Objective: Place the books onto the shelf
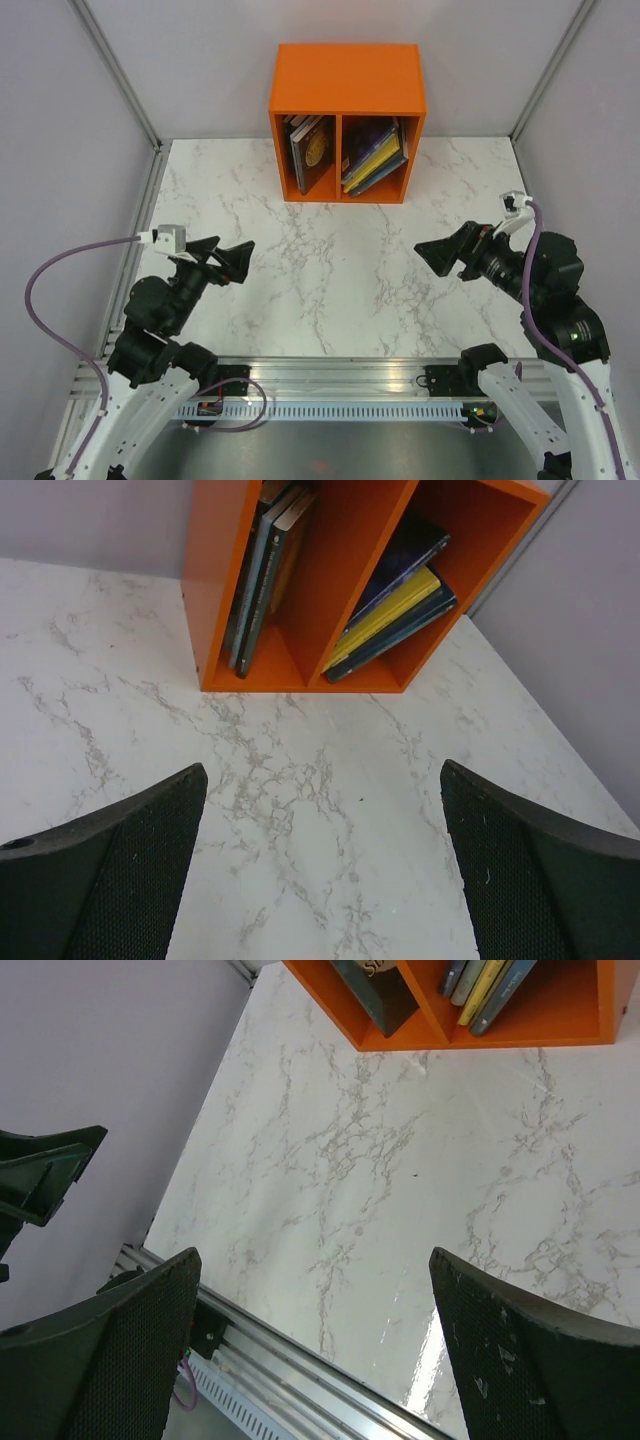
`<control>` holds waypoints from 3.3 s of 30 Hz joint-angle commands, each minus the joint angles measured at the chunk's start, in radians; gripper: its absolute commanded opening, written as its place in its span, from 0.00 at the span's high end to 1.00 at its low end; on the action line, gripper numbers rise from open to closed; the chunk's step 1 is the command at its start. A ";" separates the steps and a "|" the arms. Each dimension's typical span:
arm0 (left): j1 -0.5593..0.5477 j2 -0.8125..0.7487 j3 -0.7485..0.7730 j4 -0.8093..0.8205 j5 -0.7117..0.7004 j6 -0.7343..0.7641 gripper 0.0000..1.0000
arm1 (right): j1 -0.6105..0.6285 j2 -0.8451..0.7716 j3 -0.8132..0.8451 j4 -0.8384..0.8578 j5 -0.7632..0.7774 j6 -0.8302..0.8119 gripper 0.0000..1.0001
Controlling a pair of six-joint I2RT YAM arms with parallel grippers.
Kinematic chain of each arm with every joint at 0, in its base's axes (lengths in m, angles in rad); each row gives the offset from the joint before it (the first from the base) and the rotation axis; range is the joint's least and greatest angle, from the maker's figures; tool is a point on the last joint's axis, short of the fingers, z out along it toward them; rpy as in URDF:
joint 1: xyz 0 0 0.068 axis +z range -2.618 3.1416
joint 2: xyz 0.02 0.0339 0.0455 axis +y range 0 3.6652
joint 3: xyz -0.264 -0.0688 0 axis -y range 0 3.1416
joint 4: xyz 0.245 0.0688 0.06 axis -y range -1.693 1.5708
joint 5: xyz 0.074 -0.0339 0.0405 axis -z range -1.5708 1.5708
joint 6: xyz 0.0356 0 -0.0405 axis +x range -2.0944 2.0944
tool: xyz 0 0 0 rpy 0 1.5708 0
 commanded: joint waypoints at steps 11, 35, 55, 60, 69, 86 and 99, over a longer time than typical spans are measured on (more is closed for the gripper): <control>0.001 0.079 0.000 0.051 -0.015 0.208 0.00 | 0.006 -0.116 -0.144 0.058 0.133 0.097 0.02; 0.001 0.188 -0.186 0.268 -0.319 0.302 0.00 | 0.006 -0.036 -0.195 0.188 0.164 0.132 0.02; 0.287 0.892 -0.428 1.209 -0.151 0.447 0.00 | 0.021 0.005 -0.187 0.087 0.421 0.115 0.02; 0.407 0.992 -0.427 1.348 0.018 0.353 0.00 | 0.027 0.030 -0.224 0.033 0.487 0.052 0.02; 0.417 1.116 -0.408 1.421 0.088 0.379 0.03 | 0.027 -0.048 -0.356 0.174 0.540 -0.070 0.02; 0.416 1.113 -0.405 1.408 0.088 0.379 0.00 | 0.024 0.380 -0.592 0.877 0.805 -0.430 0.02; 0.416 1.116 -0.406 1.408 0.088 0.379 0.00 | -0.077 0.550 -1.026 1.883 0.796 -0.471 0.02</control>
